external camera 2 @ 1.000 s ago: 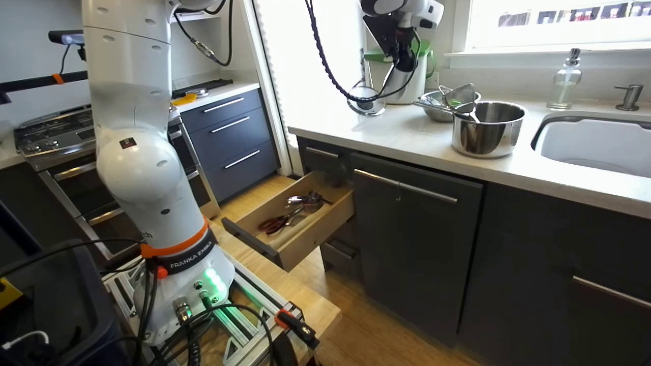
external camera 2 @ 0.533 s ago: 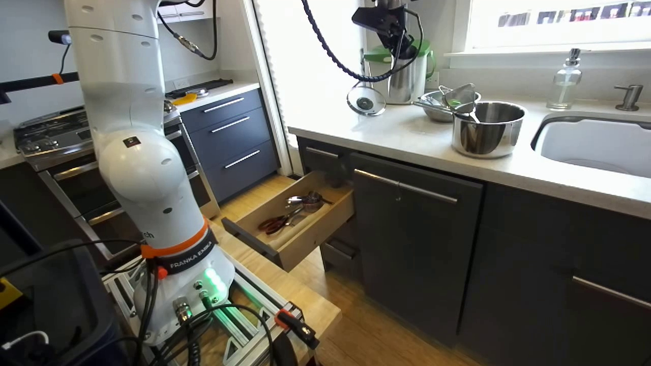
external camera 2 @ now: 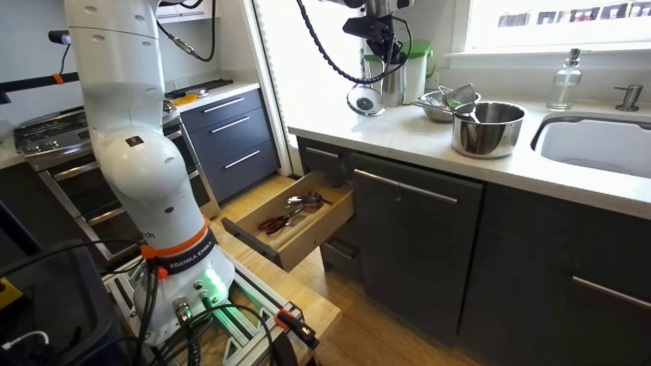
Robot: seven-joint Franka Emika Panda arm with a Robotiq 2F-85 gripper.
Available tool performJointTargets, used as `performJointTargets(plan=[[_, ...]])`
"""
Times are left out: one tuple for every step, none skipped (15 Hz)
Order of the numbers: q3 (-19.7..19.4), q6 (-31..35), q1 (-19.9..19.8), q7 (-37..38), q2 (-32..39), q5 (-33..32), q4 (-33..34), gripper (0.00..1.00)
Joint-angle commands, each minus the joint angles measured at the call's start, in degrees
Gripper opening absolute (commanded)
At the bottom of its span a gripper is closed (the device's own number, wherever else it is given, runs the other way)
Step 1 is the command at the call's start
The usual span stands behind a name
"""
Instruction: Pick the metal cup and position it upright
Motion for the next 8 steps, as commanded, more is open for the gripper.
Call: performJointTargets(plan=[[1.1, -1.2, 0.4, -0.6, 1.1, -3.5, 0.7, 0.01], [1.3, -0.7, 0.8, -0.2, 1.6, -4.8, 1.1, 0.01], [1.5, -0.5, 1.2, 0.0, 2.1, -6.1, 1.4, 0.01], [1.7, -0.8, 1.5, 0.0, 2.6, -7.4, 1.7, 0.01], [1.6, -0.7, 2.0, 0.2, 3.4, -9.1, 2.3, 0.01], [1.7, -0.5, 2.2, 0.0, 4.1, -10.2, 3.1, 0.01], [1.8, -0.2, 2.5, 0.2, 5.2, -11.3, 4.2, 0.01], [2.0, 0.0, 2.6, 0.1, 6.5, -11.6, 5.3, 0.01]])
